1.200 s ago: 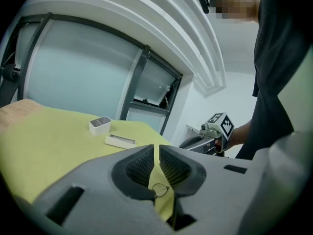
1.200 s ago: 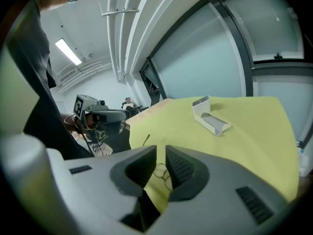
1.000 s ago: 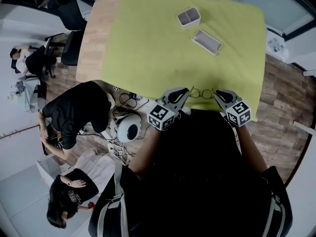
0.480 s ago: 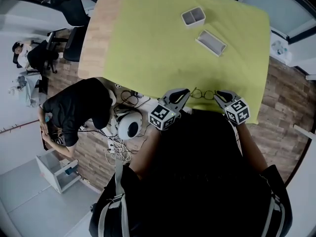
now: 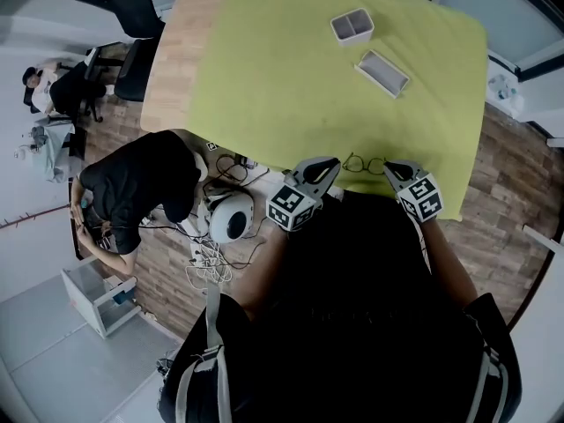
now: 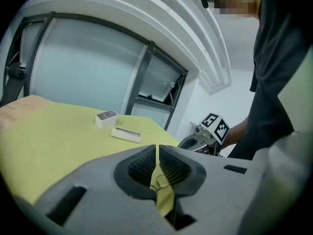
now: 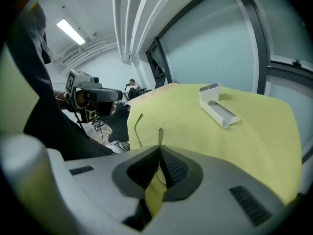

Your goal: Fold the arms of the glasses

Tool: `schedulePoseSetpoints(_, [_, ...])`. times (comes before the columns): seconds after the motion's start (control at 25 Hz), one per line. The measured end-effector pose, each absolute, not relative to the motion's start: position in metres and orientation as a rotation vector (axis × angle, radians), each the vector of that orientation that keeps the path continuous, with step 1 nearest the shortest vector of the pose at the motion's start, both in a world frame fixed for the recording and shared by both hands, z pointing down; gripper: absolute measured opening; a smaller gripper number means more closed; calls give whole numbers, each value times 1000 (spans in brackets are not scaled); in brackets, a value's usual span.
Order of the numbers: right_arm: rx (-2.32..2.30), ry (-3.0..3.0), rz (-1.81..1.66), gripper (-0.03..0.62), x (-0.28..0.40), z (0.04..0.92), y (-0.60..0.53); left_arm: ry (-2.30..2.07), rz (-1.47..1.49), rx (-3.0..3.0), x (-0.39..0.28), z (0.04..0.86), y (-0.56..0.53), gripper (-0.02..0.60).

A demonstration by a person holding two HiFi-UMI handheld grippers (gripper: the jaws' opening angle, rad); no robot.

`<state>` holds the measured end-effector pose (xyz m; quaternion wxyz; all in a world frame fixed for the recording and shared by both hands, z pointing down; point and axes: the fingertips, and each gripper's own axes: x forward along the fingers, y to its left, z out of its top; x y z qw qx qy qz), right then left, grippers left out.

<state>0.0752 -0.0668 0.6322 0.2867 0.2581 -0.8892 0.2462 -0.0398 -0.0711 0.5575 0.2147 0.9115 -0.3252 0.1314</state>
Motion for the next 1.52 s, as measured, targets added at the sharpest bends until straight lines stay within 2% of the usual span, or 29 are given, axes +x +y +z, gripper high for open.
schedulePoseSetpoints(0.88, [477,-2337,574,31,9,668,-52,-992,308,2454,-76,549,-33,32])
schedulePoseSetpoints(1.52, [421,-2284,637,32,-20,701,-44,-1011,327,2438,-91,545,-20,32])
